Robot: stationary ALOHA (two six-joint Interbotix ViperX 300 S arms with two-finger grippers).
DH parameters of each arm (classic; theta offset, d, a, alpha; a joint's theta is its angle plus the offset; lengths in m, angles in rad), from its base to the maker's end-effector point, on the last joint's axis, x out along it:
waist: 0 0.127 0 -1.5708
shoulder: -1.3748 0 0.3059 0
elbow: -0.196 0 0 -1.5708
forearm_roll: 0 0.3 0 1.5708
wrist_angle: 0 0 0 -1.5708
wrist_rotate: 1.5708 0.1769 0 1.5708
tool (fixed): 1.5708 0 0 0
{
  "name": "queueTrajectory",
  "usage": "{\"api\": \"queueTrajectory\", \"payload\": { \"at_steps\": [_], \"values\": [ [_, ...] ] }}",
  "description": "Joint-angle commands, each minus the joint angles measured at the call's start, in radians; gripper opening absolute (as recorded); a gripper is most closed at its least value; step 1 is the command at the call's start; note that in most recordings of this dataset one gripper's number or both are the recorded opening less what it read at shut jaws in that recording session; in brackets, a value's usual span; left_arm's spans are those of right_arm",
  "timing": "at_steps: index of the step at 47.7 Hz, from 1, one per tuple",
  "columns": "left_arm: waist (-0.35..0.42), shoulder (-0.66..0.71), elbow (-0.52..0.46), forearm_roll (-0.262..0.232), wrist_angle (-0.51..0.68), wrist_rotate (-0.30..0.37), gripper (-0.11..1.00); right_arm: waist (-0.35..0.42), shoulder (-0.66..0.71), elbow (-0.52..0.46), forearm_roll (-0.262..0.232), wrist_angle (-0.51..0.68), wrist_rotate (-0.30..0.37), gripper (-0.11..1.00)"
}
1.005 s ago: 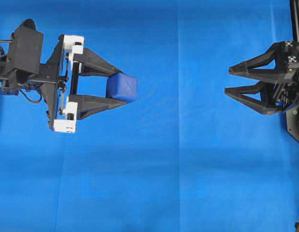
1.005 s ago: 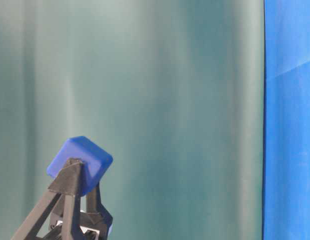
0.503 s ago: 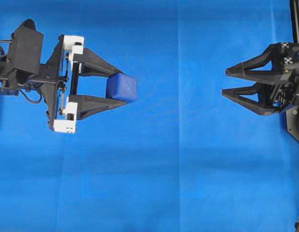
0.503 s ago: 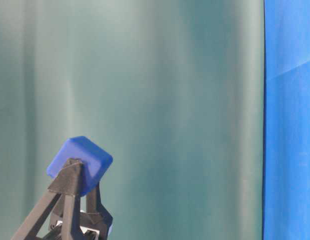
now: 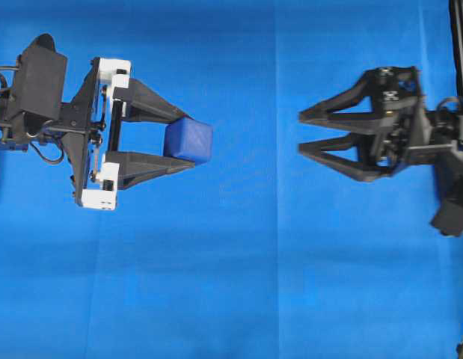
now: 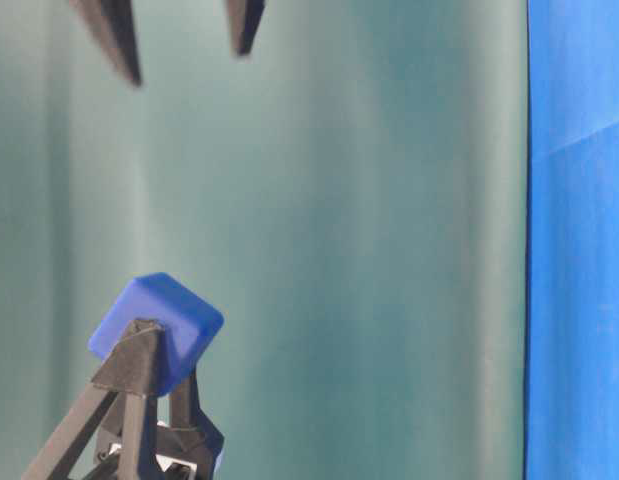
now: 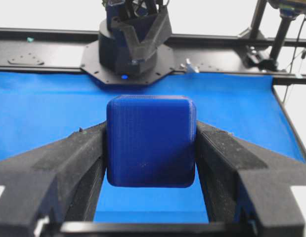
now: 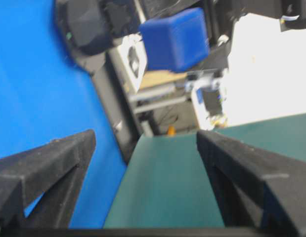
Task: Handover the blue block to the right arm after grasping it with the left arm, then place it in the designated position.
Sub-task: 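Move the open right gripper toward the cube held by the left gripper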
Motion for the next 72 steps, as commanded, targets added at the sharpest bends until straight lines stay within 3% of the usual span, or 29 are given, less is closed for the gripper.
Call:
{"api": "queueTrajectory", "payload": {
  "at_steps": [1,10,36,56,61,68,72],
  "values": [
    [-0.006,-0.008,-0.02,-0.002,-0.009,-0.002,0.49,-0.002,0.063,-0.071,0.0,-0.038,-0.011,0.96],
    [-0.006,-0.008,-0.02,-0.002,-0.009,-0.002,0.48,-0.002,0.198,-0.172,-0.002,-0.071,-0.057,0.96],
    [-0.005,-0.008,-0.018,-0.002,-0.009,-0.012,0.48,0.009,0.407,-0.377,-0.002,-0.106,-0.058,0.96],
    [-0.008,-0.009,-0.015,-0.002,-0.009,-0.012,0.49,0.012,0.436,-0.413,0.0,-0.12,-0.063,0.95],
    [-0.008,-0.011,-0.015,-0.002,-0.008,-0.012,0.49,0.017,0.433,-0.414,-0.002,-0.11,-0.066,0.85],
    [-0.011,-0.009,-0.015,-0.002,0.005,-0.012,0.48,0.02,0.425,-0.416,-0.002,-0.086,-0.063,0.49],
    [-0.012,-0.009,-0.015,-0.002,0.006,-0.012,0.48,0.02,0.423,-0.416,-0.002,-0.084,-0.063,0.49]
  ]
}}
